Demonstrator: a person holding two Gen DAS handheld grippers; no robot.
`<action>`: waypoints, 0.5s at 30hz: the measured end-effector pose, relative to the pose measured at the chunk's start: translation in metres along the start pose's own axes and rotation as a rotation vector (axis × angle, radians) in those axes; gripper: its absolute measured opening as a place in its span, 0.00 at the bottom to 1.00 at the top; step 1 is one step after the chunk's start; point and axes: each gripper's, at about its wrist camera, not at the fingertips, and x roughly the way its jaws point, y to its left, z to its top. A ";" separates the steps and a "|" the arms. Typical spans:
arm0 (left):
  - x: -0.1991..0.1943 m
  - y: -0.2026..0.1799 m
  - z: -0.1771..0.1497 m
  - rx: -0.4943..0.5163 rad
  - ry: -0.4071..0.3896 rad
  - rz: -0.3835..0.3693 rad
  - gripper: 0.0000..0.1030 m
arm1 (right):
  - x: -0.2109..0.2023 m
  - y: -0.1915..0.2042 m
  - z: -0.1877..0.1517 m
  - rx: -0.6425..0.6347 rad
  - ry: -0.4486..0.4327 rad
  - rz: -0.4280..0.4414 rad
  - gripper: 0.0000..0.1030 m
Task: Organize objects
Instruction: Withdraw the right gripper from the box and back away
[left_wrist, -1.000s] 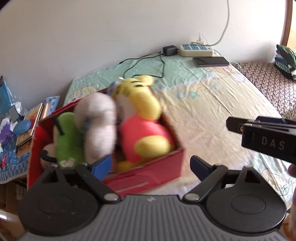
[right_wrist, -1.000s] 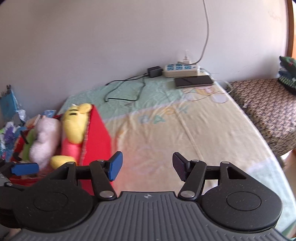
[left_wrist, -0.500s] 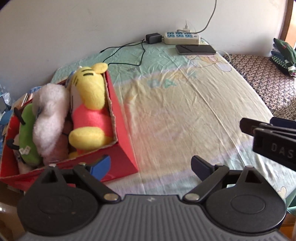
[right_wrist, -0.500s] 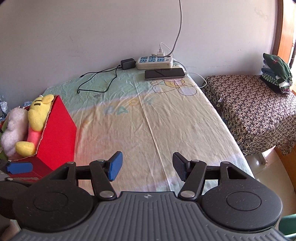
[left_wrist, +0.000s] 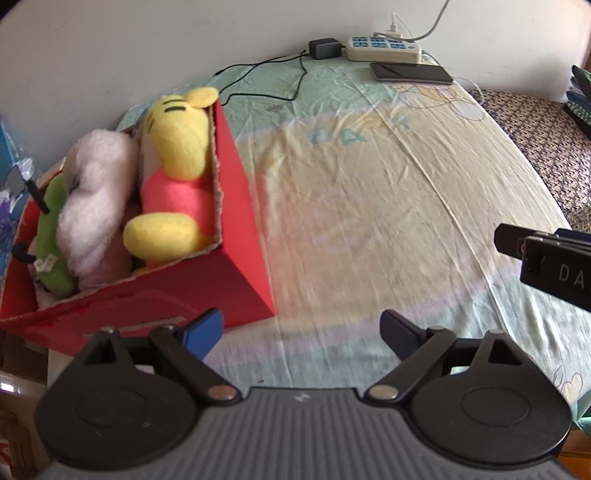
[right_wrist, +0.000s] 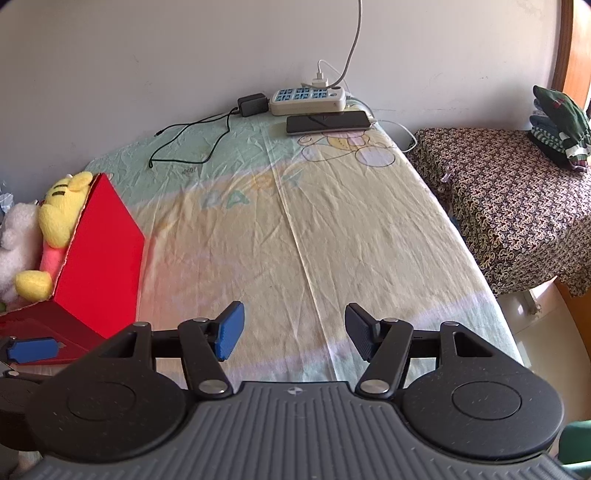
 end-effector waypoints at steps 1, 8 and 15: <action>0.000 0.002 -0.001 -0.010 0.004 0.002 0.90 | 0.002 0.001 0.000 -0.001 0.007 0.005 0.61; 0.001 0.022 -0.013 -0.065 0.030 0.036 0.85 | 0.012 0.024 -0.003 -0.026 0.062 0.040 0.61; -0.013 0.060 -0.015 -0.099 -0.005 0.069 0.85 | 0.001 0.062 -0.002 -0.045 0.065 0.065 0.61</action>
